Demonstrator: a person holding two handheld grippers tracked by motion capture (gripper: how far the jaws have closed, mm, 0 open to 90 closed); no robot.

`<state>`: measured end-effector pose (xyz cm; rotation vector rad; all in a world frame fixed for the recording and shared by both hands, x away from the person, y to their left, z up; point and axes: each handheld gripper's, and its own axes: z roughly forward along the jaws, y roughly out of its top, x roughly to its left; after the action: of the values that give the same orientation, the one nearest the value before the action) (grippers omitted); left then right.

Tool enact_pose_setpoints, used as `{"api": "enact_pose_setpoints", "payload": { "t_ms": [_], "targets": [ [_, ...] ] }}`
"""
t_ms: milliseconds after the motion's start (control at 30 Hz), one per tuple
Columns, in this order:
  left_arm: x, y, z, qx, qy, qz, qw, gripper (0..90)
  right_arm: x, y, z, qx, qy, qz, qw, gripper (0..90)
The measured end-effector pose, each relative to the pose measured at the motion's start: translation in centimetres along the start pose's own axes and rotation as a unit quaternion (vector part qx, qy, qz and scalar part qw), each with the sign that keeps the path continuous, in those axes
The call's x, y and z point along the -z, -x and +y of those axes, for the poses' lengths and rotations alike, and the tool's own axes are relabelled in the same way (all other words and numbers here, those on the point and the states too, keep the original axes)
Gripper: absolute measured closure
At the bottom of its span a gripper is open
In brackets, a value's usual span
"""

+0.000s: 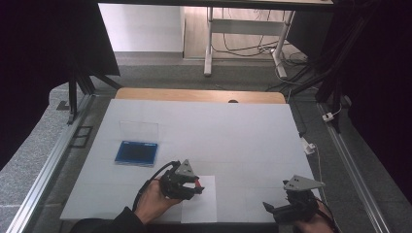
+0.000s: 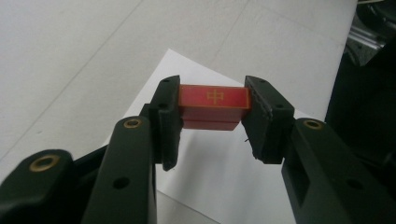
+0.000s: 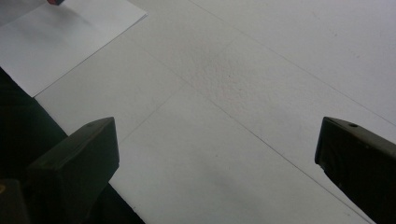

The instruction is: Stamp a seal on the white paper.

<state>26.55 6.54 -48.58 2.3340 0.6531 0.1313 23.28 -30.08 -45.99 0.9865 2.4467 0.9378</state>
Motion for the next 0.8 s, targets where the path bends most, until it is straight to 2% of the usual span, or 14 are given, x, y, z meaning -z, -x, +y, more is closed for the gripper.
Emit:
{"api": "enact_pose_setpoints", "payload": {
  "t_ms": [167, 500, 633, 800],
  "targets": [
    [-0.8, 0.1, -0.2, -0.010, -0.011, 0.003, 0.9999, 58.3, 0.0, 0.0, 0.0, 0.001, 0.000, 0.001, 1.0000, 0.0],
    [-1.9, 0.2, -0.7, -0.015, -0.026, 0.003, 0.9995, 58.4, 0.0, 0.0, 0.0, 0.002, 0.001, 0.002, 1.0000, 0.0],
    [-2.0, 0.5, -1.0, -0.028, -0.017, 0.011, 0.9994, 58.6, 0.0, 0.0, 0.0, 0.002, 0.000, 0.002, 1.0000, 0.0],
    [-2.0, 0.5, -1.7, -0.020, 0.002, 0.013, 0.9997, 58.7, 0.0, -0.1, 0.0, 0.005, -0.002, 0.002, 1.0000, 0.0]
  ]
}}
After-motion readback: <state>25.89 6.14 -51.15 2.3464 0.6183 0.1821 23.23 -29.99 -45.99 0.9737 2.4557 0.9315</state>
